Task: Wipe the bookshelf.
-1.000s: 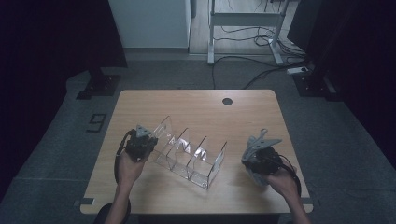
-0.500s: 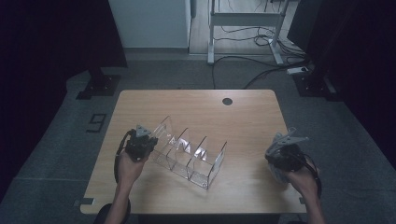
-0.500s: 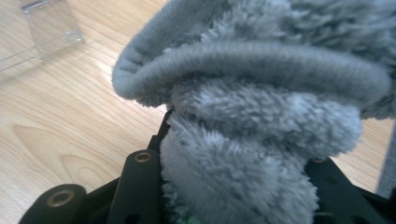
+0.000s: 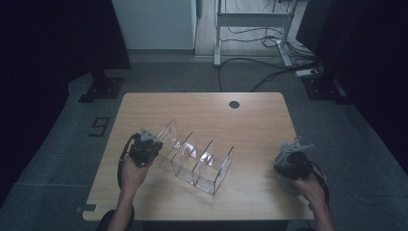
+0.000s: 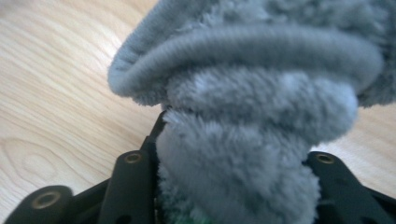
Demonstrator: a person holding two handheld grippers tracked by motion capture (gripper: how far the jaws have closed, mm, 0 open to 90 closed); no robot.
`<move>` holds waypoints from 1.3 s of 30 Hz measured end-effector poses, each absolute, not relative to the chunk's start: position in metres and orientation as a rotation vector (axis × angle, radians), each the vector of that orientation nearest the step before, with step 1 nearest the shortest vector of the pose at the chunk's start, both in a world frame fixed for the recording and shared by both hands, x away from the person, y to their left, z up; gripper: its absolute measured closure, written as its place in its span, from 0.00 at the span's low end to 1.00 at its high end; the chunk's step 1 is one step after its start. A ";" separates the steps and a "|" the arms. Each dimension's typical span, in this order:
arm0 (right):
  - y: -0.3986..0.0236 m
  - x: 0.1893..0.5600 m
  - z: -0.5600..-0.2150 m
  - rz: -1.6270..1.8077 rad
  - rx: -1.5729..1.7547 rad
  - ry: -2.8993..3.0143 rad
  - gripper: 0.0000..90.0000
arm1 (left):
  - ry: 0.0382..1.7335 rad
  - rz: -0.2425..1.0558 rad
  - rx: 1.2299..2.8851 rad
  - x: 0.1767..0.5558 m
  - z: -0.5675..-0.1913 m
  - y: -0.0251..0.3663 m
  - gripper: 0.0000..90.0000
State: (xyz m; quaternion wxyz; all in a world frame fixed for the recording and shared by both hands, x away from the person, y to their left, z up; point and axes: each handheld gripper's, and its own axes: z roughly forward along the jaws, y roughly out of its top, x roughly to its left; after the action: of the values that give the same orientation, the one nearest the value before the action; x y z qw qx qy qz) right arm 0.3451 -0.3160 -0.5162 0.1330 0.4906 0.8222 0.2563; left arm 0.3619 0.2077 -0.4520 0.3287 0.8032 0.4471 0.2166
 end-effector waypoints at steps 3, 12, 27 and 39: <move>-0.317 0.347 -0.524 0.702 1.435 2.410 0.51 | 1.169 0.567 2.103 0.362 -0.452 0.208 0.93; -0.321 0.347 -0.522 0.744 1.454 2.422 0.34 | 1.166 0.562 2.106 0.362 -0.451 0.209 0.91; -0.332 0.340 -0.498 0.890 1.406 2.372 0.08 | 1.137 0.537 1.987 0.350 -0.430 0.226 0.32; -0.323 0.334 -0.470 0.963 1.296 2.375 0.00 | 1.084 0.528 2.031 0.330 -0.430 0.234 0.00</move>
State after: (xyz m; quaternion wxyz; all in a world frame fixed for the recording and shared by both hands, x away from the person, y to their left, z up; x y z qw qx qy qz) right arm 0.3342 -0.3234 -0.4699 0.1346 0.4471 0.8195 0.3322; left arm 0.3297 0.2339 -0.4297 0.3801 0.7953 0.4245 0.2069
